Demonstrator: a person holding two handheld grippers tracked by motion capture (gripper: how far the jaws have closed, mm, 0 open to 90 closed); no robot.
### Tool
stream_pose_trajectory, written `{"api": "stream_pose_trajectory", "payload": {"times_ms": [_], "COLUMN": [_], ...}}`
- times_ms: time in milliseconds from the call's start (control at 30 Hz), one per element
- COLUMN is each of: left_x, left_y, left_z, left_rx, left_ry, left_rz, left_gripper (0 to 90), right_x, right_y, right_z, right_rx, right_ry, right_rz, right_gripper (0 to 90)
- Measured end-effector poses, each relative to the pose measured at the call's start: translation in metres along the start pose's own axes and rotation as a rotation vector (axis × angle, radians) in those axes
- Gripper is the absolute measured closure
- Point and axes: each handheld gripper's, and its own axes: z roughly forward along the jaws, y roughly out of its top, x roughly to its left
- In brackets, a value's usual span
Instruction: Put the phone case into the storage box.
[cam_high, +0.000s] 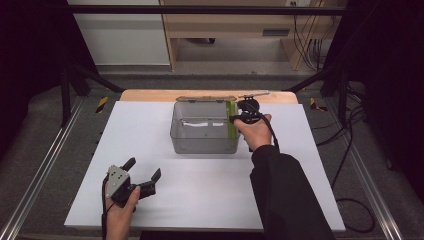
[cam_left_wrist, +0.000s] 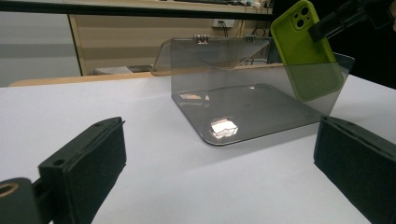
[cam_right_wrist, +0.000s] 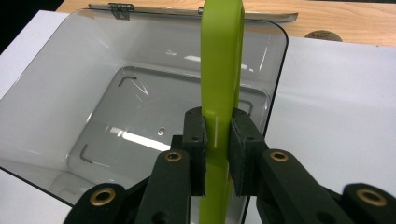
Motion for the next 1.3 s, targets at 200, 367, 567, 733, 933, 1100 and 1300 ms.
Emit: {"api": "stream_pose_trajectory", "payload": {"times_ms": [200, 367, 567, 733, 933, 1100, 1300], "left_x": [0.0, 0.0, 0.0, -0.001, -0.002, -0.002, -0.003], "left_y": [0.0, 0.0, 0.0, 0.0, 0.0, 0.0, 0.0], "left_z": [0.0, 0.0, 0.0, 0.0, 0.001, 0.001, 0.001], "left_rx": [0.001, 0.001, 0.001, 0.003, 0.004, 0.005, 0.005], "left_ry": [-0.001, -0.003, -0.003, -0.005, -0.008, -0.01, -0.013], "left_rz": [0.001, 0.002, 0.002, 0.006, 0.01, 0.013, 0.014], "left_gripper": [2.1, 2.1, 2.1, 2.2, 2.2, 2.2, 2.2], "right_x": [-0.001, -0.001, -0.002, -0.002, -0.003, -0.004, -0.006], "right_y": [0.0, 0.0, 0.0, 0.0, 0.0, 0.001, 0.002], "right_z": [0.001, 0.002, 0.003, 0.005, 0.008, 0.01, 0.01], "right_rx": [0.007, 0.015, 0.02, 0.031, 0.045, 0.052, 0.057], "right_ry": [0.0, 0.002, 0.004, 0.004, 0.0, -0.003, -0.001], "right_rz": [0.007, 0.015, 0.02, 0.027, 0.033, 0.036, 0.042], "right_gripper": [78.4, 78.3, 78.3, 78.3, 78.2, 78.2, 78.2]}}
